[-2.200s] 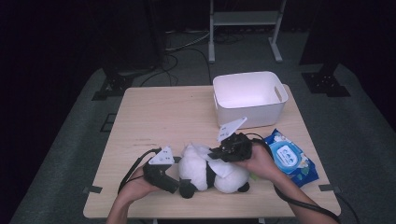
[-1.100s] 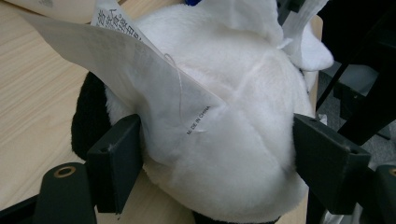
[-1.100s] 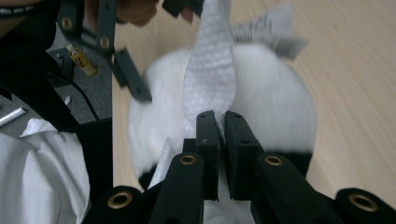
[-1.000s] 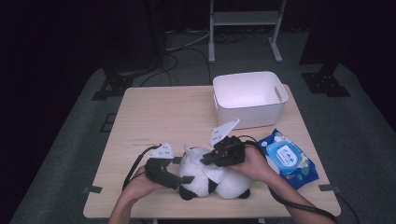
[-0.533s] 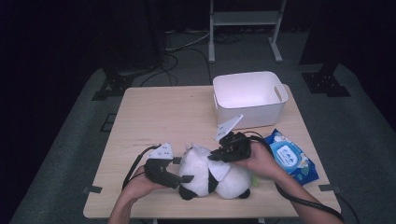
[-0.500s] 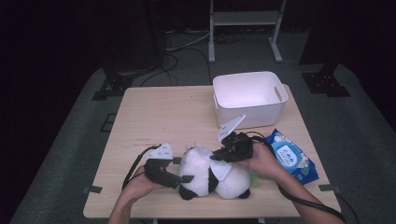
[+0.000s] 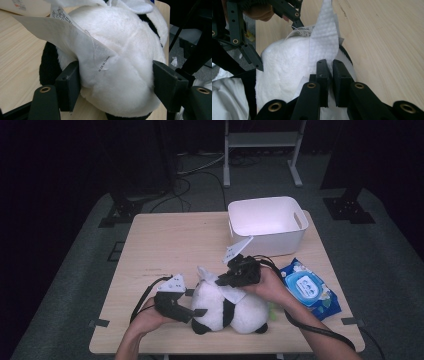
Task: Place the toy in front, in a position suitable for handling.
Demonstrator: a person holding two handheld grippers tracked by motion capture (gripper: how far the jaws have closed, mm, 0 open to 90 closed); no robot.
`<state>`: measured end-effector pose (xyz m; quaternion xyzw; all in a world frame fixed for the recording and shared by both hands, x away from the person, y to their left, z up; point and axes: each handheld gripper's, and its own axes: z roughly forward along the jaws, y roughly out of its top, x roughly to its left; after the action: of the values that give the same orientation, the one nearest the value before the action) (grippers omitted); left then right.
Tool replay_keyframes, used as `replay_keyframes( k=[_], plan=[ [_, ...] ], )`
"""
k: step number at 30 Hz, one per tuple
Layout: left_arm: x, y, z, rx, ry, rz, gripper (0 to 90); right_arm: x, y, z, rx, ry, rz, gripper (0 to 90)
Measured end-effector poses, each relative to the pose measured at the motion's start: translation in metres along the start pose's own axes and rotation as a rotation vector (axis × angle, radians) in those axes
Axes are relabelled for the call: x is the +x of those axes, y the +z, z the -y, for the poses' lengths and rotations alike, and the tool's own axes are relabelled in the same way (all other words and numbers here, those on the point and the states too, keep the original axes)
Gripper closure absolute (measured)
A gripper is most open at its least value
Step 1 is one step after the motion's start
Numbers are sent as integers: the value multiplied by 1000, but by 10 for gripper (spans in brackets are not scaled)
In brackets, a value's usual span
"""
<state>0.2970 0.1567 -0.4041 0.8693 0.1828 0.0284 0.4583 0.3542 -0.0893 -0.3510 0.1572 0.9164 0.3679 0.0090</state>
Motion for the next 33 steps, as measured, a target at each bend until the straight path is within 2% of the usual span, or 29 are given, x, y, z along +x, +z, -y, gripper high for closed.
replay_keyframes(
  k=[5,9,11,13,14,16,19,20,21,23,25,29,33],
  plan=[
    [-1,-1,-1,-1,3,7,297,-2,-6,5,12,4,-23,832],
    [1,-1,-4,10,-39,5,239,-3,-9,19,18,37,-55,832],
    [3,0,-6,14,-70,18,177,-3,-9,26,11,50,-61,832],
    [5,2,-8,26,-100,12,114,-3,-9,29,1,66,-79,833],
    [6,3,-10,32,-128,17,83,-4,-9,29,-2,62,-80,834],
    [10,6,-11,34,-170,38,57,-2,-8,29,1,54,-81,835],
    [18,13,-10,67,-239,89,24,0,-6,27,10,36,-76,836],
    [20,14,-10,69,-250,106,23,1,-5,27,13,32,-74,836],
    [22,15,-9,69,-244,125,23,2,-5,26,16,26,-68,836],
    [24,15,-9,65,-244,133,50,2,-5,26,16,23,-65,836],
    [25,14,-9,66,-227,132,123,2,-4,26,17,24,-63,836],
    [25,10,-6,14,-179,101,300,1,-5,24,17,24,-45,835],
    [25,10,-4,-32,-125,59,399,-1,-7,23,13,26,-28,835]
  ],
)
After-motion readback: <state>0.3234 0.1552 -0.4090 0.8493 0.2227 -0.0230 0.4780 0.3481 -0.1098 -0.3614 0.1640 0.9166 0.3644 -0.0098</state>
